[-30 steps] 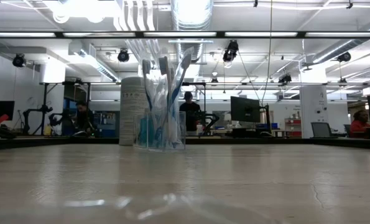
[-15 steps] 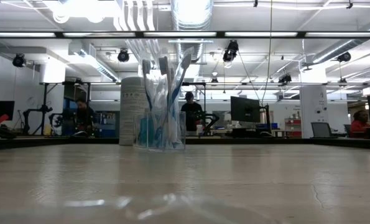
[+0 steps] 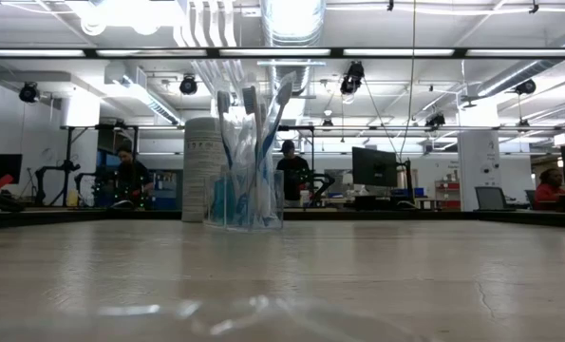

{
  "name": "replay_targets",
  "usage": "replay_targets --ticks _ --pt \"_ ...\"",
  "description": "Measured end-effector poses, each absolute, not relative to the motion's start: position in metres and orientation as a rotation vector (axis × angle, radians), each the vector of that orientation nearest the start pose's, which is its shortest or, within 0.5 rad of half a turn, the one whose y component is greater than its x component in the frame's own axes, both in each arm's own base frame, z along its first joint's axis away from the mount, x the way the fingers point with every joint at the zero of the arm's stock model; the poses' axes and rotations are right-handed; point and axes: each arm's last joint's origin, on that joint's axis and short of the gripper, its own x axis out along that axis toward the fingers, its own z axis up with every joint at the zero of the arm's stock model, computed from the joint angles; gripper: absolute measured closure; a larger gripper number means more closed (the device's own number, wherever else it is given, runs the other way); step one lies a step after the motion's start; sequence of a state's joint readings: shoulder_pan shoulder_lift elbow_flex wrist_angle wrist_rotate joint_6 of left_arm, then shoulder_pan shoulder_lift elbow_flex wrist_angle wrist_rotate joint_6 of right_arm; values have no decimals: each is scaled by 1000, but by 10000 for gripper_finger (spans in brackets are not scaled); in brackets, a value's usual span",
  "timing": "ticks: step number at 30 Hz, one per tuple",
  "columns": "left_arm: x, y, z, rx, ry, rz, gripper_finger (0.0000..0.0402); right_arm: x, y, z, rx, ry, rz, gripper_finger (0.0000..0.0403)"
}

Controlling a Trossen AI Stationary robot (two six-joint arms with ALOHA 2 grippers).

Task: Pick & Place toothbrushing station
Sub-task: Put the blue toothbrush into the right of the transparent organizer

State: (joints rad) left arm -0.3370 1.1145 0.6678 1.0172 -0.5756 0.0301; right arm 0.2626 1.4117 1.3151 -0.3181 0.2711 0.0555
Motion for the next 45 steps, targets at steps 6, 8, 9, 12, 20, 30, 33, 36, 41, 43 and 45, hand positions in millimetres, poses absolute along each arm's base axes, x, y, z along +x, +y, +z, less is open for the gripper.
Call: replay_targets --ticks 6,8,9,12,20,30,33,36,41,43,45 --pt "220 -61 338 -222 -510 238 401 307 74 362 -60 400 -15 362" --pt "220 -61 338 -222 -510 238 401 307 74 362 -61 400 -15 376" --pt "220 -61 338 -222 -510 238 401 307 74 362 -63 400 -15 383" --pt "221 -60 338 -222 -510 239 401 307 74 362 -67 400 -15 393" --pt "221 -60 338 -222 -510 239 397 307 74 363 -68 397 -14 394" --pt "221 -60 338 -249 -513 233 393 307 74 363 -89 398 -10 394" --pt "221 -60 338 -253 -514 231 392 307 74 363 -91 398 -10 394" --pt "221 -60 338 -252 -511 231 382 307 74 363 -89 399 7 394" --pt "221 -60 338 -261 -504 228 354 307 75 363 -87 400 23 395" --pt "221 -60 339 -266 -506 227 342 307 75 363 -89 400 24 395" --pt "221 -60 339 -266 -507 228 332 307 75 363 -101 400 27 395"
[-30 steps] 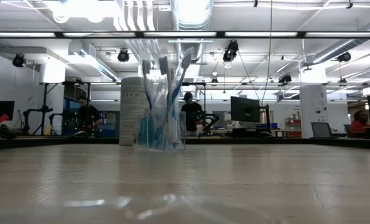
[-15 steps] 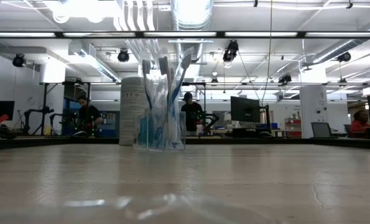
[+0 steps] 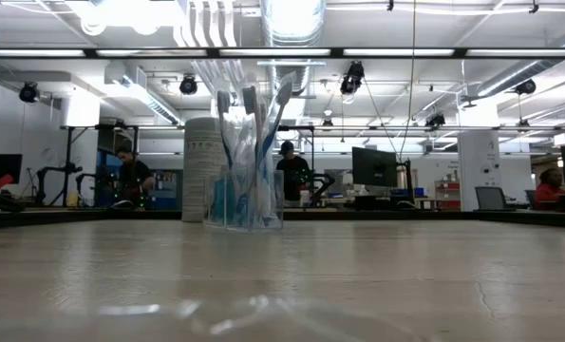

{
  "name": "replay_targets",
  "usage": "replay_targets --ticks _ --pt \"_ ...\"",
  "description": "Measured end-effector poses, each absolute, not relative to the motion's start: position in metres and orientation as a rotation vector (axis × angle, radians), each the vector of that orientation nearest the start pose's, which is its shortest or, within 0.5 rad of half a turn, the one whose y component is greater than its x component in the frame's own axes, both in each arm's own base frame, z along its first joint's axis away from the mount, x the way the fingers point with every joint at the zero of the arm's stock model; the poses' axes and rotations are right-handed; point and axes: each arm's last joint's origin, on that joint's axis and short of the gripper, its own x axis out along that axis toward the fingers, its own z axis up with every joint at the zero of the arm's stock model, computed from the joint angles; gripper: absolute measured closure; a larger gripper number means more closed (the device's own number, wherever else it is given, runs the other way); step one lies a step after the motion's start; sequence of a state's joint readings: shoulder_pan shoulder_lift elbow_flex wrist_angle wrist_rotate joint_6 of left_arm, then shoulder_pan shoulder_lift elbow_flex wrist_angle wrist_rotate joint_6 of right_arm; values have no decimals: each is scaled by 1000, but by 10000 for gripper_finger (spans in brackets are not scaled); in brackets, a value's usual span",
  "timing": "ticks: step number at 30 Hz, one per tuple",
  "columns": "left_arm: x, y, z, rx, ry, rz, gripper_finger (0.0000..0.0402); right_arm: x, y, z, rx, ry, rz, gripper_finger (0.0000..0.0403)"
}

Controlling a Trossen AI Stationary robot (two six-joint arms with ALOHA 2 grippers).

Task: Pick & Place toothbrushing station
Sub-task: Put the blue toothbrush into the right of the transparent organizer

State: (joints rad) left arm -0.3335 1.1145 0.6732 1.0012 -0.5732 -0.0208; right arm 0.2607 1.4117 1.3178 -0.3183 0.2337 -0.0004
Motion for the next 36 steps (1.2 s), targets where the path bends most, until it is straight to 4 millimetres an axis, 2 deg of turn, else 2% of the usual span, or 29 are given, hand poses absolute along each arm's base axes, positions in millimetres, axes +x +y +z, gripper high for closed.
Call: replay_targets --ticks 13,22,26,36 --pt "222 -62 341 -256 -521 128 317 307 75 363 -100 400 30 395" --pt "223 -57 341 -251 -523 150 317 306 77 361 -89 422 85 395" --pt "224 -56 340 -247 -520 156 319 306 75 361 -39 425 68 395" --pt "228 -58 336 -284 -480 110 317 307 71 361 -39 419 57 395"
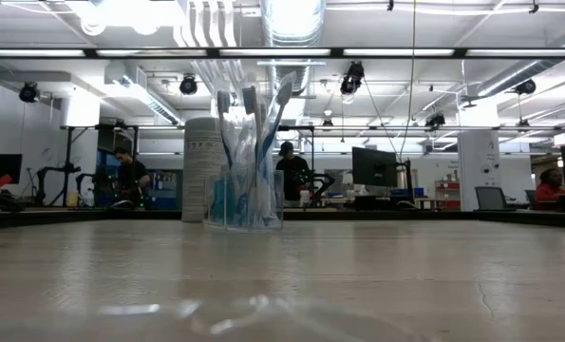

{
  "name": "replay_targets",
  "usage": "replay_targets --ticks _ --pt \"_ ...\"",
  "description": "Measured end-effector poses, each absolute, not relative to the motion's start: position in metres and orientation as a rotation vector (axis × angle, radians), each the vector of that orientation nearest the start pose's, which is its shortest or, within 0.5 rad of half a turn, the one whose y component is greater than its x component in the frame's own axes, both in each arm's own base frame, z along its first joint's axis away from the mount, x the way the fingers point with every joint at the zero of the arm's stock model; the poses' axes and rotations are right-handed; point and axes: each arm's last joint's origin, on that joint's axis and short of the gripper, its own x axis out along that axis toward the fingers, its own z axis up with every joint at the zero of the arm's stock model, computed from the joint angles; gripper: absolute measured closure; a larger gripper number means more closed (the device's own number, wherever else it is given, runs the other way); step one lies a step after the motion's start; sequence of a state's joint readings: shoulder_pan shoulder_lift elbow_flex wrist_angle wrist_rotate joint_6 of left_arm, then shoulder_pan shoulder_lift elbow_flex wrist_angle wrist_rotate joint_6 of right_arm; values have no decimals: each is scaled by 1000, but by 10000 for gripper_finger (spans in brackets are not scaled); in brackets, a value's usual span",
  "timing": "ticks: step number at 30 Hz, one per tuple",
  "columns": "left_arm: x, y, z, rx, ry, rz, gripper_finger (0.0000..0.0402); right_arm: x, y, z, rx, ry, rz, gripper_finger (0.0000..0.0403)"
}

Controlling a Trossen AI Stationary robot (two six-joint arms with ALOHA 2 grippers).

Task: Pick & Place toothbrushing station
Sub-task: Put the blue toothbrush into the right of the transparent organizer

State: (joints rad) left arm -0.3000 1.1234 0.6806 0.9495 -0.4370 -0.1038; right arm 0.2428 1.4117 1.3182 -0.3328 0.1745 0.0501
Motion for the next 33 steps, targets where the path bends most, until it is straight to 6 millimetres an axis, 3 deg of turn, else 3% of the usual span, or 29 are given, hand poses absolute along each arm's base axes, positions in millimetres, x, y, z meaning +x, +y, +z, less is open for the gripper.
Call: replay_targets --ticks 13,22,33 --pt "235 -56 346 -227 -499 103 327 307 72 361 -32 423 84 395" --pt "236 -56 347 -219 -501 99 395 307 72 360 -33 428 84 395" --pt "236 -56 347 -208 -500 102 399 307 72 360 -37 428 83 395"
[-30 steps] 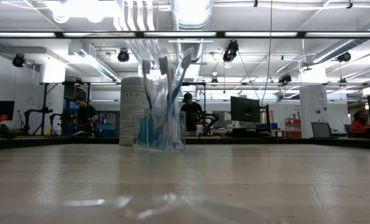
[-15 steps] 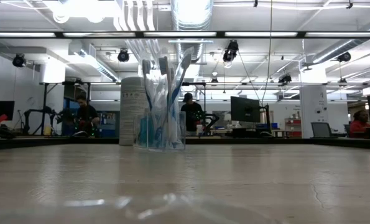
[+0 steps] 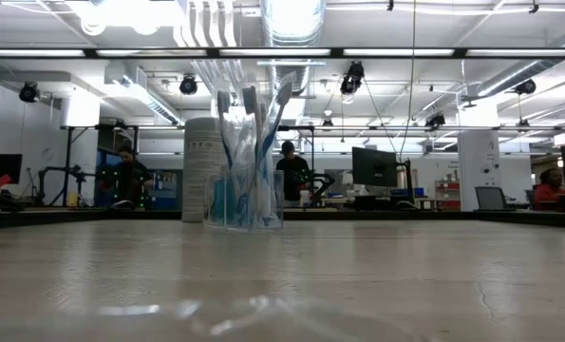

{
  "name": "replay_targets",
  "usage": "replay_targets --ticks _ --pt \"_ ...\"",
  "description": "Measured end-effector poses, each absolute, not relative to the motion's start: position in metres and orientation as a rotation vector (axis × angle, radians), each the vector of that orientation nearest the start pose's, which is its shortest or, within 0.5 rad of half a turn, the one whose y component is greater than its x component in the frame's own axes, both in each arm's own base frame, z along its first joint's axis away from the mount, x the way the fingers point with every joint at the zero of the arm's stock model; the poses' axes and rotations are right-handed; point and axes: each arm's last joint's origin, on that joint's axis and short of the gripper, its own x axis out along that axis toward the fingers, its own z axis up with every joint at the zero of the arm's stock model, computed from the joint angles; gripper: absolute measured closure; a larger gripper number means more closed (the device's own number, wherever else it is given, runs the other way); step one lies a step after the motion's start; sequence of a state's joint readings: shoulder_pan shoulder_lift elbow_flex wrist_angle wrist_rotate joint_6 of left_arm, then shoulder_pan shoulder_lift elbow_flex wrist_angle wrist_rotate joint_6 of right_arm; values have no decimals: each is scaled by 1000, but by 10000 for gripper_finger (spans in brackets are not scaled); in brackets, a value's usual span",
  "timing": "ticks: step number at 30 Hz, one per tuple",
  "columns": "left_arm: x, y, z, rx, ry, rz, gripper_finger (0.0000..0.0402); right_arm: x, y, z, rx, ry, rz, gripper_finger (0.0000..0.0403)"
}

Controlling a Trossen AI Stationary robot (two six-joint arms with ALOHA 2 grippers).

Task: Pick & Place toothbrushing station
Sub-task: Put the blue toothbrush into the right of the transparent organizer

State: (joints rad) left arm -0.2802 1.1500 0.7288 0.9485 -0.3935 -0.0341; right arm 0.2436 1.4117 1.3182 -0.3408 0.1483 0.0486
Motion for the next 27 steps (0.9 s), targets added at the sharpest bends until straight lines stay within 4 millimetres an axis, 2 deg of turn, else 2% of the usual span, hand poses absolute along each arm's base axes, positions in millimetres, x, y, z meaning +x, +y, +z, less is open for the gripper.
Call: replay_targets --ticks 22,27 --pt "236 -56 346 -197 -492 105 401 304 71 364 21 419 71 394" --pt "236 -56 345 -196 -490 103 401 303 72 364 38 422 114 394"
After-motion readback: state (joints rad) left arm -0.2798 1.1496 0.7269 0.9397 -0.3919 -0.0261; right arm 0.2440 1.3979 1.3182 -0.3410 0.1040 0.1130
